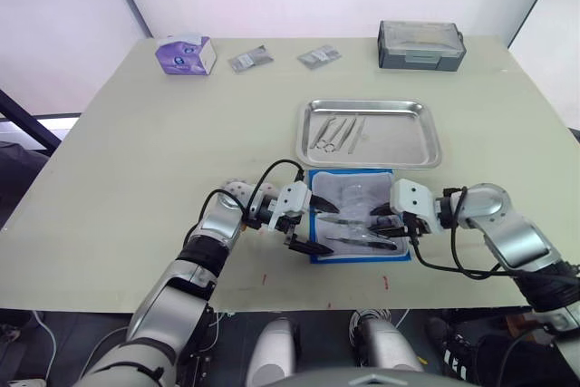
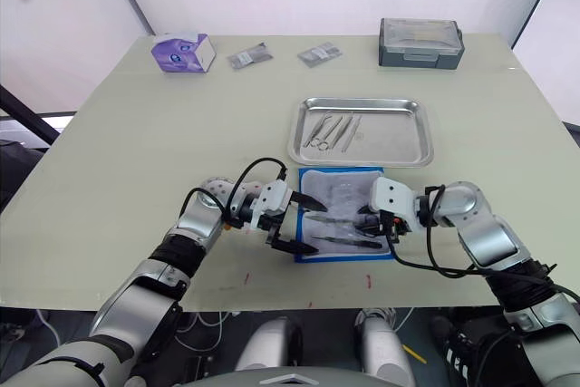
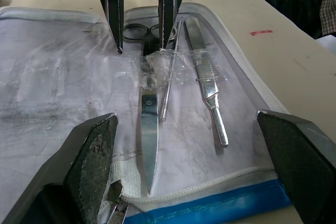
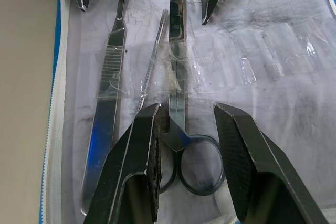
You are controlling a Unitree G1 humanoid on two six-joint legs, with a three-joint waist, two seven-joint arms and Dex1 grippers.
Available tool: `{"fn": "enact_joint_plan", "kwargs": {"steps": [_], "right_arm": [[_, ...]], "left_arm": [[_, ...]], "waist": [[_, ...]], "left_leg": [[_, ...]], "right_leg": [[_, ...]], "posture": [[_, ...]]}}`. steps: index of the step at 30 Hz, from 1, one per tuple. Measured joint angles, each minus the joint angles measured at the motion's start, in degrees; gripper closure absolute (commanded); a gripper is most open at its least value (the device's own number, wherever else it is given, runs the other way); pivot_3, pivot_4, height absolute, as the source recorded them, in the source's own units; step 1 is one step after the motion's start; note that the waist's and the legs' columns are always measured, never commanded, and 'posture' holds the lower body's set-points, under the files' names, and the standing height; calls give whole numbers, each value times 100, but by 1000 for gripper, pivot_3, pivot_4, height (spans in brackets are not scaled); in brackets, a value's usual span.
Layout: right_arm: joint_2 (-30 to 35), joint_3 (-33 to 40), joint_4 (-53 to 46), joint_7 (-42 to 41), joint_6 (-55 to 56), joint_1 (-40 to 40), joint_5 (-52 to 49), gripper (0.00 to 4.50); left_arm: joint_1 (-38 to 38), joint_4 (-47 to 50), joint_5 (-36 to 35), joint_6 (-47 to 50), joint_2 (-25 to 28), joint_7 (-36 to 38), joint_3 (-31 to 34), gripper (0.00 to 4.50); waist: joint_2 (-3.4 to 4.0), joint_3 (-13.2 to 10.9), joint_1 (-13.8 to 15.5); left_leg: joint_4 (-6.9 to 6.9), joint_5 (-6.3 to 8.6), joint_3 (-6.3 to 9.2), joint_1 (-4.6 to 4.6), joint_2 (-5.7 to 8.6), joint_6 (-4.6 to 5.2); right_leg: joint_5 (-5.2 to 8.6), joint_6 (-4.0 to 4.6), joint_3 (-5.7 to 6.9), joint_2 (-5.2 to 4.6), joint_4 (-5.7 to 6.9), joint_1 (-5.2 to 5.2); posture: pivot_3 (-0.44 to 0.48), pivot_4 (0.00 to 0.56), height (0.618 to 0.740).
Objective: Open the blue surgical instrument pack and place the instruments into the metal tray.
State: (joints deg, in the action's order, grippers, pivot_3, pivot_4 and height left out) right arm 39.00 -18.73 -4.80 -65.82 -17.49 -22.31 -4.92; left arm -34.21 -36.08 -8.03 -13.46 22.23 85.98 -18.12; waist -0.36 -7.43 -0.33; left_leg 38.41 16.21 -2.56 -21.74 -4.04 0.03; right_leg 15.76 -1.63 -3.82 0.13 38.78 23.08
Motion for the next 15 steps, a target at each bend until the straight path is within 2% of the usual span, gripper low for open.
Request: {"fn": "enact_joint_plan", "kwargs": {"steps": [15], "right_arm": [[79,-122,-112,113,-226,56,68,2879]], "left_arm": [[23,-22,1,27,-13,-24,-21,0]], "waist": [[-27,51,-1]], "left_leg": [[-3,0,0,1,0,1]], "right_leg": [[1,1,0,0,-6,-1]], "posture": [[0,150,731]]}}
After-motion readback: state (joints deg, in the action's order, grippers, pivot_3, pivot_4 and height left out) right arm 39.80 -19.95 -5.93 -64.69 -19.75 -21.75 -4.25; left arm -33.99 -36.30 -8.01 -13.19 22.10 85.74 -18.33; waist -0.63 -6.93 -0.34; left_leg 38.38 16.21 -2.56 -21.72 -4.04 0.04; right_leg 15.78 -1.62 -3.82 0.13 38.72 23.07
